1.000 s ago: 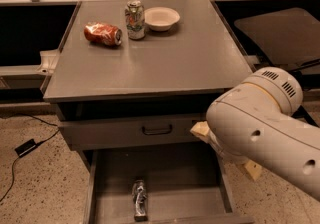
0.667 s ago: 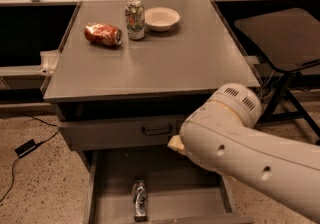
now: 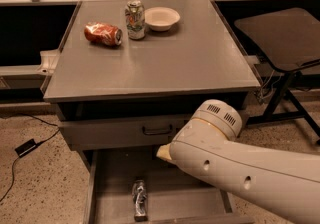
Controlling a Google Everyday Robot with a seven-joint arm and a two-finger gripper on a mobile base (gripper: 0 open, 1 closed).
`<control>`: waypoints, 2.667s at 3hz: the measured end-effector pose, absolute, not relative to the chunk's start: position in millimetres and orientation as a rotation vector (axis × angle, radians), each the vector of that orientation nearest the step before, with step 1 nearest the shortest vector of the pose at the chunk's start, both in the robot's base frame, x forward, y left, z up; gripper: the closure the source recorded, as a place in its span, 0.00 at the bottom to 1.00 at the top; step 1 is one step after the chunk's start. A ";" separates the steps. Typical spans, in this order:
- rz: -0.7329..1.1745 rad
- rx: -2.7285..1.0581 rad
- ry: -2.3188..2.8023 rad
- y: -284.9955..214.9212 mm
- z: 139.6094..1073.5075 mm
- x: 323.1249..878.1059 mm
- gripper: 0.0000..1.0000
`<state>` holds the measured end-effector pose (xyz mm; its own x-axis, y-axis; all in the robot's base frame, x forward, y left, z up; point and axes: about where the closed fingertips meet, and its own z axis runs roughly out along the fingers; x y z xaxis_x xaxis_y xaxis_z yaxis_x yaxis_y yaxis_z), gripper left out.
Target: Pick redbull can from middle drawer and place on counter
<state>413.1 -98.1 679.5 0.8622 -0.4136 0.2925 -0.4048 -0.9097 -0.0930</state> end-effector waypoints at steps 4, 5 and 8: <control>0.039 -2.922 0.091 -16.2 537.3 402.5 0.00; 0.059 -2.912 0.063 -14.4 525.3 398.7 0.00; 0.035 -3.022 -0.048 -4.6 469.7 415.7 0.00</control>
Offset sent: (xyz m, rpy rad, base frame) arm 0.0156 0.0753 -0.0957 0.2477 0.3819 0.4600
